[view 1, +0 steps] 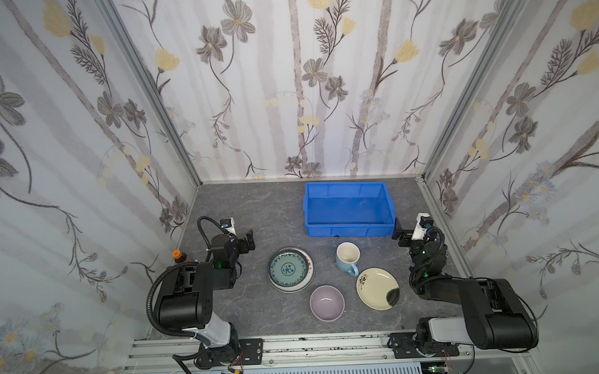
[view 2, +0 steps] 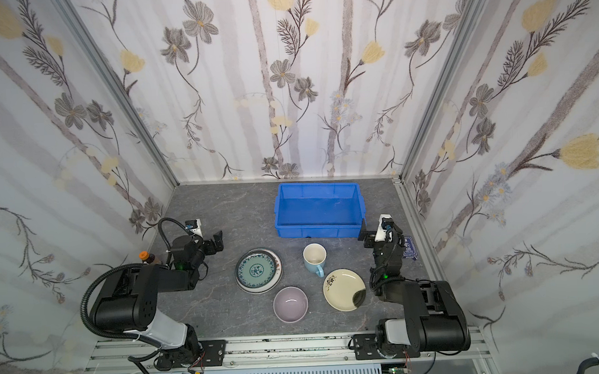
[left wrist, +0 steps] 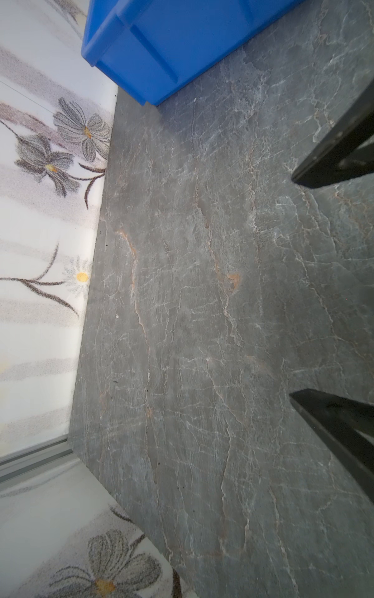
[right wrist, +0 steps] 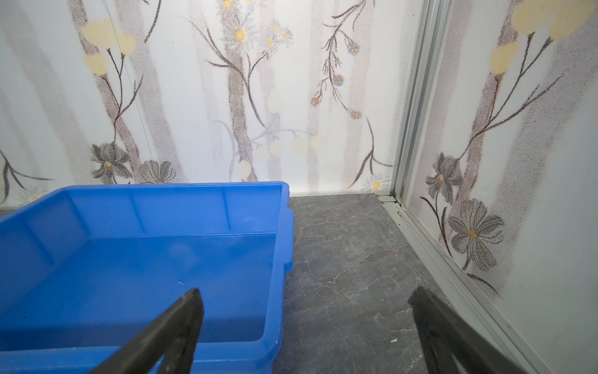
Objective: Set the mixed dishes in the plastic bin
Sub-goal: 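Raise both arms from rest and move them toward the plate stack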
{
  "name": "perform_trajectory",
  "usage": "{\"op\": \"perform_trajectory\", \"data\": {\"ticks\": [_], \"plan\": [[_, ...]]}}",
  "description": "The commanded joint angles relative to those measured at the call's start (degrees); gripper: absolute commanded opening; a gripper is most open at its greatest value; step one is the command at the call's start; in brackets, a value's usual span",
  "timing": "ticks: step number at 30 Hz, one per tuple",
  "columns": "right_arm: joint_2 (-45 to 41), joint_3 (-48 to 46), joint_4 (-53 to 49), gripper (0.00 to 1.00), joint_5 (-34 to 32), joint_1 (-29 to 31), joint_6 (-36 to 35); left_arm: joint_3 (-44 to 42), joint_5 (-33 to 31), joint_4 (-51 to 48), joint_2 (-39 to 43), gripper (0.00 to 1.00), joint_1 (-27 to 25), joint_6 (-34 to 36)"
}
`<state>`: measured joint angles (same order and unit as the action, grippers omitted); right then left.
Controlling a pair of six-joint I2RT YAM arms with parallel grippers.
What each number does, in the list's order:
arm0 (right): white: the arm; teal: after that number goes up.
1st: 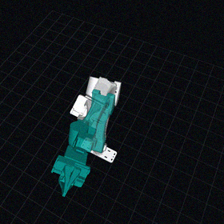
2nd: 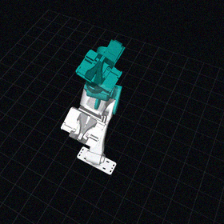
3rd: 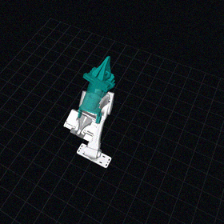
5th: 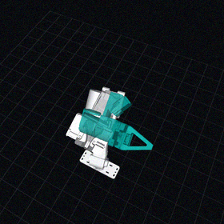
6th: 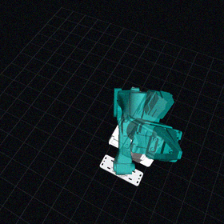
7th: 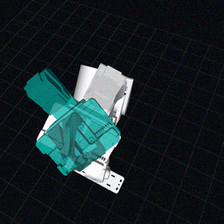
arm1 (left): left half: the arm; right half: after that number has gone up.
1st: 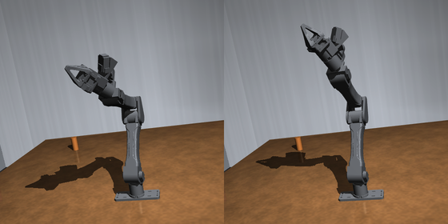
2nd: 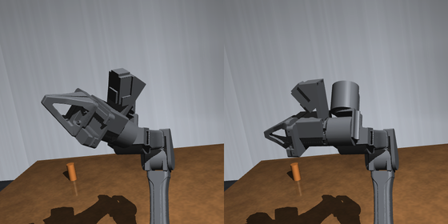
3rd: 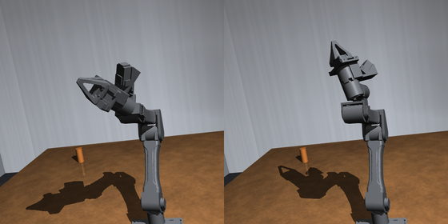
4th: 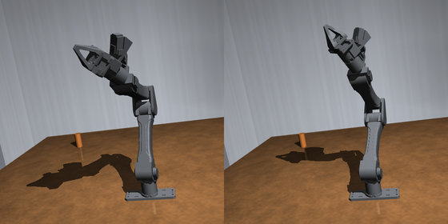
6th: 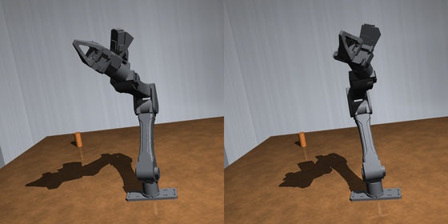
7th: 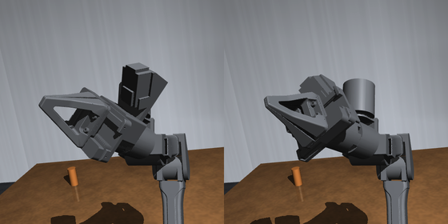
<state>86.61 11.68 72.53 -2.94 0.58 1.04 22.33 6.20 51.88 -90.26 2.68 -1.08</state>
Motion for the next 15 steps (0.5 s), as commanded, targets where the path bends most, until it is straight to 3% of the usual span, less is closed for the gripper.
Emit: {"op": "perform_trajectory", "data": {"ticks": [1,6,10,15], "plan": [[-0.04,0.2,2.13,1.0,0.72,-0.03,-0.09,0.07,0.45,0.73,0.17,1.0,0.04,0.03],[-0.98,0.63,0.82,1.0,-1.38,0.21,0.62,1.22,2.19,-2.8,1.65,1.0,-0.11,0.91],[-7.71,8.85,-18.92,0.98,-7.32,0.4,2.2,7.3,0.96,-18.01,7.3,1.0,-0.16,0.39],[-15.34,19.98,-39.25,0.92,-10.62,2.22,6.08,10.55,-6.94,-25.07,11.7,0.99,-3.63,-0.01]]}}
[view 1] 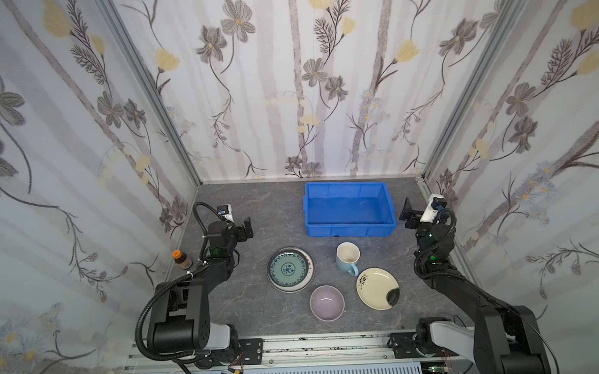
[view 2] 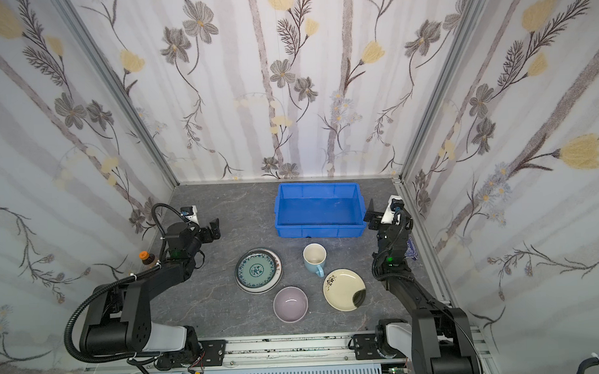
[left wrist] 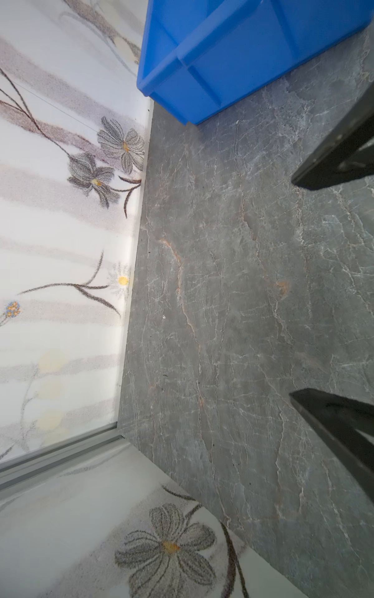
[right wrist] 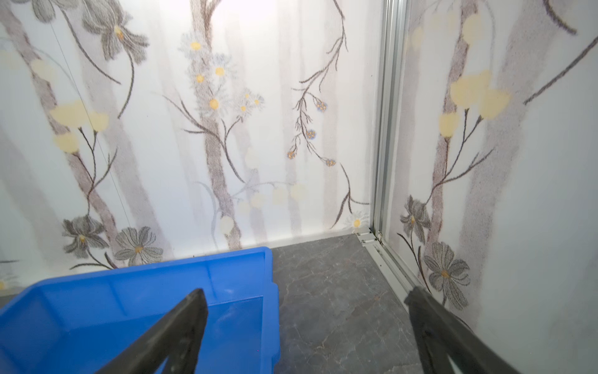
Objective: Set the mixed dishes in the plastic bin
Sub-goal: 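Raise both arms from rest and move them toward the plate stack, then reach the right gripper over the blue-floral plate rim while left gripper hovers nearby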
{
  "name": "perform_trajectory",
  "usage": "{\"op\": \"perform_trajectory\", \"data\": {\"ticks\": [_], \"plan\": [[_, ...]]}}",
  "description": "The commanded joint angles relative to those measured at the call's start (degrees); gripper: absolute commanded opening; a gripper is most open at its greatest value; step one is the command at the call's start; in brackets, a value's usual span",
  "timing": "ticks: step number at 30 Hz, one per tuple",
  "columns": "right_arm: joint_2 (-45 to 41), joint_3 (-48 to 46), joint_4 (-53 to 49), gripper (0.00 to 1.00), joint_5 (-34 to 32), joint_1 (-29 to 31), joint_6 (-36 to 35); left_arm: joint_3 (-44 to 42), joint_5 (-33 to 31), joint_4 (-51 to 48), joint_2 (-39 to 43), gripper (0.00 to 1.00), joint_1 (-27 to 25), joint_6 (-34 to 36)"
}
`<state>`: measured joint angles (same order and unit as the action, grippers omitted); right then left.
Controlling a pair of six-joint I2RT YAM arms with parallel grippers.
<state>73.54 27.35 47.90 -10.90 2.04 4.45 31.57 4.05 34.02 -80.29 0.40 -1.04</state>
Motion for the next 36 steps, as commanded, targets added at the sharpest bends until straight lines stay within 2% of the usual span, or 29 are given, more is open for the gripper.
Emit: {"op": "perform_trajectory", "data": {"ticks": [1,6,8,10,14,16,17,21,26,29,32,36], "plan": [[-3.41,7.26,-18.82,0.9,-2.41,1.56,3.6,2.04,-5.51,-8.6,2.8,0.98,-2.1,-1.2],[-4.19,20.45,-36.17,0.79,1.34,10.58,7.7,9.47,-5.45,-19.79,5.01,0.95,-7.36,-9.95],[-2.68,24.43,-41.61,0.75,1.49,16.02,9.63,12.91,-7.31,-27.11,5.31,0.94,-11.75,-11.39],[-1.14,27.15,-45.7,0.72,5.78,19.8,12.22,15.24,-10.43,-32.92,5.57,0.94,-16.21,-12.78],[1.93,31.57,-51.91,0.67,12.99,27.55,14.86,19.18,-5.57,-43.12,7.4,0.91,-20.35,-22.41],[3.67,34.81,-56.21,0.66,12.36,31.69,13.53,20.71,-4.03,-49.09,9.77,0.89,-21.4,-23.93],[4.59,36.53,-58.4,0.66,11.5,33.43,13.24,21.64,-5.97,-53.48,11.48,0.89,-21.95,-24.57],[7.75,39.0,-61.05,0.63,14.69,36.85,15.09,20.72,-6.79,-63.79,19.76,0.88,-22.79,-27.84],[11.23,39.25,-59.36,0.63,17.03,40.46,16.51,15.75,-4.85,-68.2,26.32,0.88,-24.17,-31.61],[13.73,40.58,-60.13,0.63,17.14,41.19,17.1,14.58,-6.04,-69.31,26.47,0.88,-24.22,-31.92],[15.5,42.24,-61.69,0.63,17.95,41.59,18.0,14.48,-4.35,-68.33,25.28,0.88,-24.3,-32.01],[17.59,42.81,-61.52,0.58,19.76,42.71,20.04,14.72,-4.4,-67.99,22.82,0.88,-24.3,-31.64]]}}
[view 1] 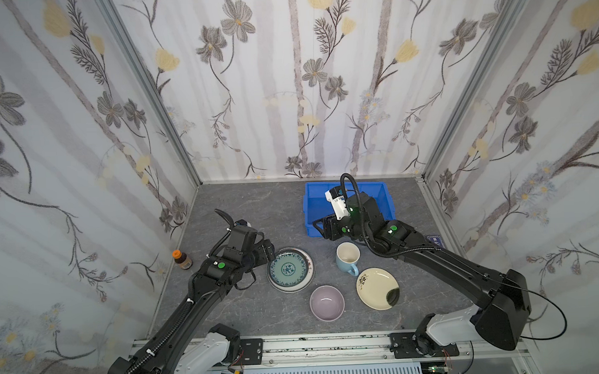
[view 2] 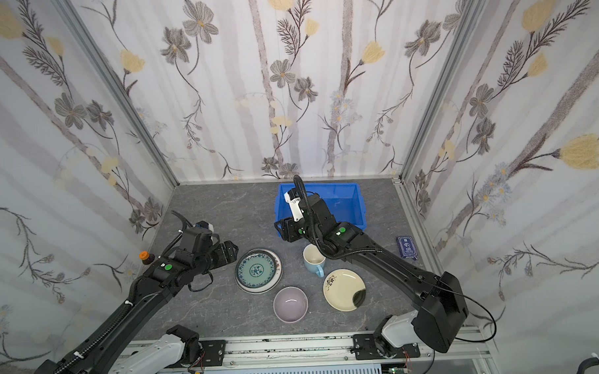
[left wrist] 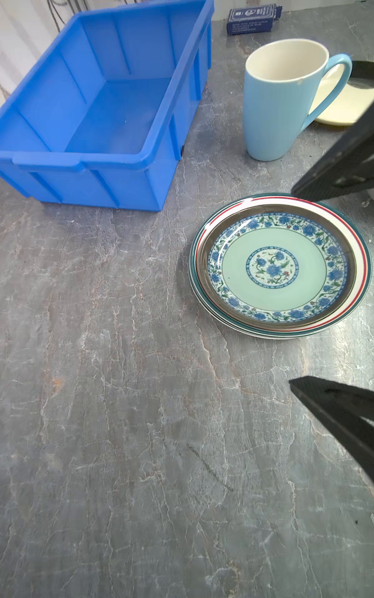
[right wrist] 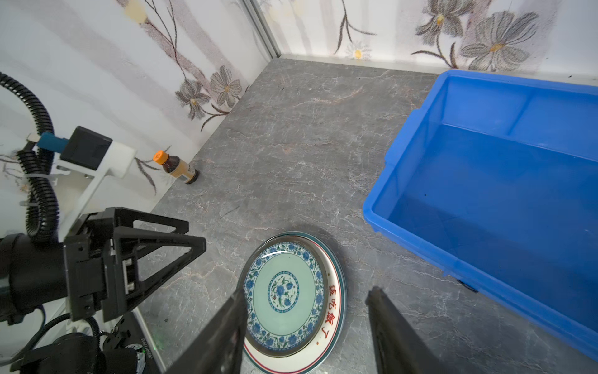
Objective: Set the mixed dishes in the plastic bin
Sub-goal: 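Reach the right gripper over the blue-floral plate rim while left gripper hovers nearby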
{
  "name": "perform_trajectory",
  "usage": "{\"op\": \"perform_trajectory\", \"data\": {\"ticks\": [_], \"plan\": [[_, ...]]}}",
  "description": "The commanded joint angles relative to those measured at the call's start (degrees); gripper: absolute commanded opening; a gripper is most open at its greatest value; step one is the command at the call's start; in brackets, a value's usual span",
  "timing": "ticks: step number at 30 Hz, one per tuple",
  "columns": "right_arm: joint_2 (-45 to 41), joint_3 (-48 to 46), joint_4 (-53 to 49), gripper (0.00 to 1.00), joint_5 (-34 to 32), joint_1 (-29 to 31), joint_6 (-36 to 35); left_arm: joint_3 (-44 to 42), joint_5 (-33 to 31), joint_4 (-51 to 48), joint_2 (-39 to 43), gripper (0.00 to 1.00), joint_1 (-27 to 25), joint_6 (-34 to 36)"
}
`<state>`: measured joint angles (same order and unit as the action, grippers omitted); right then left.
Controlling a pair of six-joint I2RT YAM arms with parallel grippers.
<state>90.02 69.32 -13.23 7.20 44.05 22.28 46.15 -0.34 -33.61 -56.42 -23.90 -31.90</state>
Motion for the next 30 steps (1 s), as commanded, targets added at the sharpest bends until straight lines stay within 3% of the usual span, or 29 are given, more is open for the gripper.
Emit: {"op": "perform_trajectory", "data": {"ticks": [1,9,15,22,30], "plan": [[2.73,1.13,-0.54,0.57,1.76,1.29,2.37,0.1,0.07,-0.42,-1.58,0.88,-0.01,-0.67],[9.3,4.93,-4.44,0.53,1.51,5.94,2.58,-3.08,0.82,0.51,-2.01,0.87,0.02,-1.69],[8.45,4.51,-5.13,0.56,-0.61,6.13,2.4,-2.58,-0.19,0.25,-1.42,0.88,0.02,-0.66],[11.93,4.29,-4.97,0.55,1.68,6.35,3.33,-3.64,0.61,1.14,-4.55,0.88,0.0,-1.19],[16.7,3.63,-5.05,0.45,3.89,6.49,4.07,-6.14,0.69,3.02,-5.15,0.88,0.0,-2.2]]}}
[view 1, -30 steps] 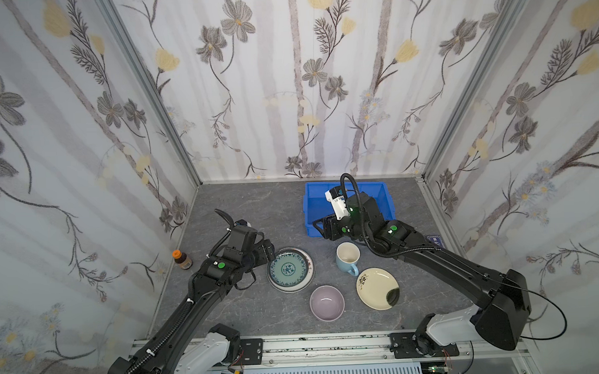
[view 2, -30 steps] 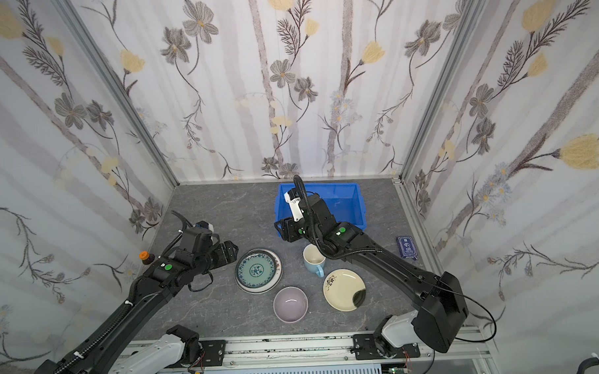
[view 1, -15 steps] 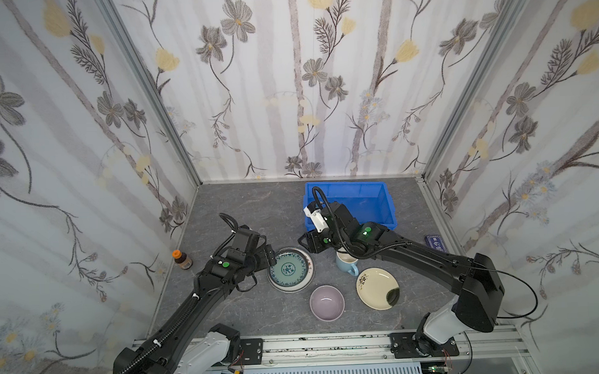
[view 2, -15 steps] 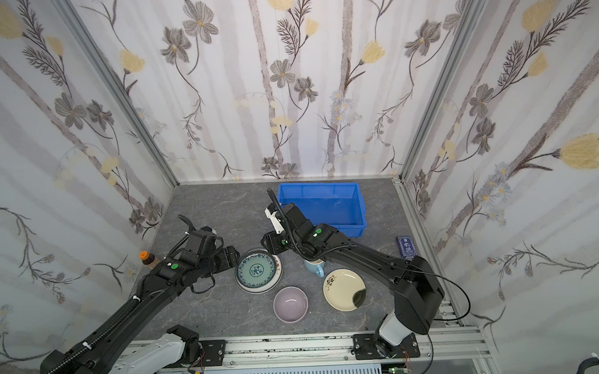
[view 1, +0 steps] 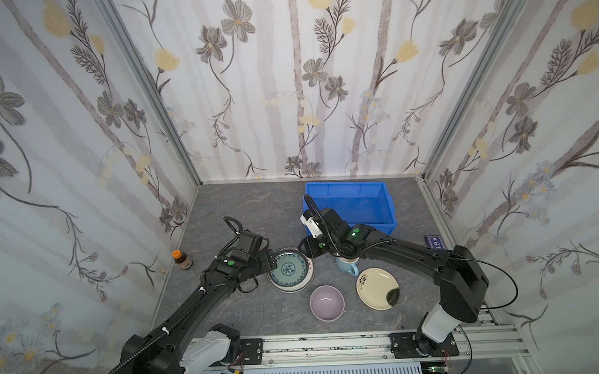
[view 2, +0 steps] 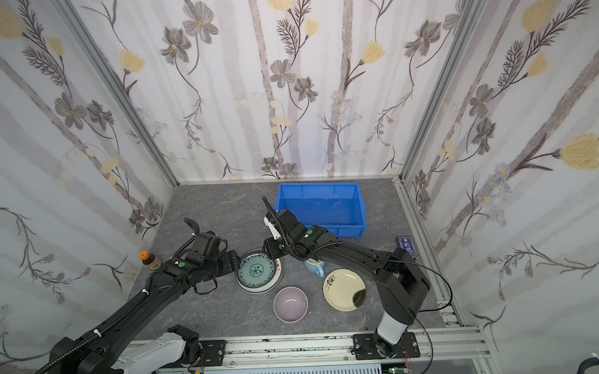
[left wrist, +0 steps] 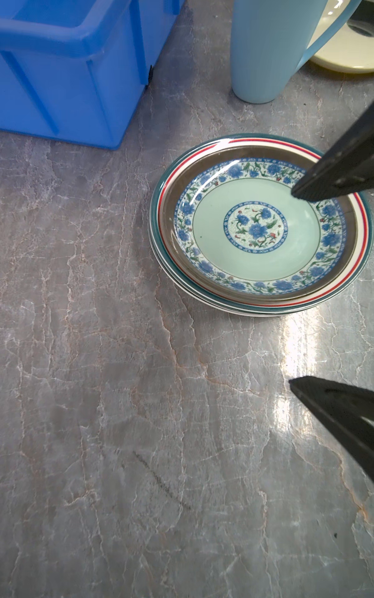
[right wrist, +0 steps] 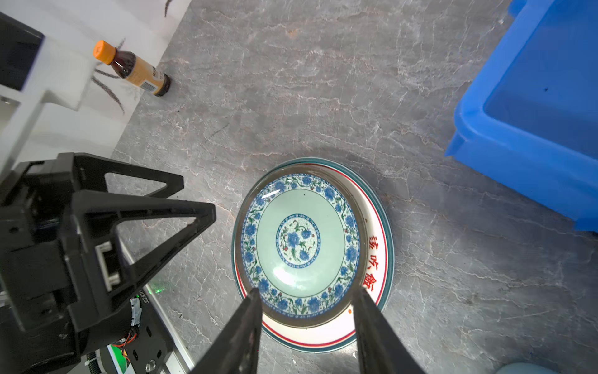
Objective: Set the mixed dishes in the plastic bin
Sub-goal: 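Reach the right gripper over the blue-floral plate rim while left gripper hovers nearby, then close the right gripper on the blue-floral plate rim and tilt it up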
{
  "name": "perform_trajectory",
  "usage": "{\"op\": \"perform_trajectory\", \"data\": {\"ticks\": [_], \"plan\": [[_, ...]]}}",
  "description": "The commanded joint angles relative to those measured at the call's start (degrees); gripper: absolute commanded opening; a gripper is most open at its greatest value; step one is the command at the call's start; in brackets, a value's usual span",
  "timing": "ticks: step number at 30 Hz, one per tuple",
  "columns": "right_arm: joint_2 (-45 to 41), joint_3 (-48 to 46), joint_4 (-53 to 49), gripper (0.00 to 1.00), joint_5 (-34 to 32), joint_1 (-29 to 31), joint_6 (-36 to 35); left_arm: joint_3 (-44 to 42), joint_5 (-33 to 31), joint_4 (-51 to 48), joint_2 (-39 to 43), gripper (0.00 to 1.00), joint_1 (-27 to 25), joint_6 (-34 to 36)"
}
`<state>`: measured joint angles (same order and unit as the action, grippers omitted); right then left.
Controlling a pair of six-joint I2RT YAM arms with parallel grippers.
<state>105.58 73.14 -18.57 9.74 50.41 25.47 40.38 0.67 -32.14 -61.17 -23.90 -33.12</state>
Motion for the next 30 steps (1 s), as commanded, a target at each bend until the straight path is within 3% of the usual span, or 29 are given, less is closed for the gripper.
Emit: {"op": "perform_trajectory", "data": {"ticks": [1,30], "plan": [[1.65,-0.33,0.36,0.45,1.55,0.14,0.97,-0.51,-0.34,1.65,-0.76,0.88,0.0,-0.89],[10.82,-1.13,0.51,0.37,5.97,-0.15,2.05,-1.73,-0.71,6.31,-6.86,0.88,-1.49,-0.25]]}}
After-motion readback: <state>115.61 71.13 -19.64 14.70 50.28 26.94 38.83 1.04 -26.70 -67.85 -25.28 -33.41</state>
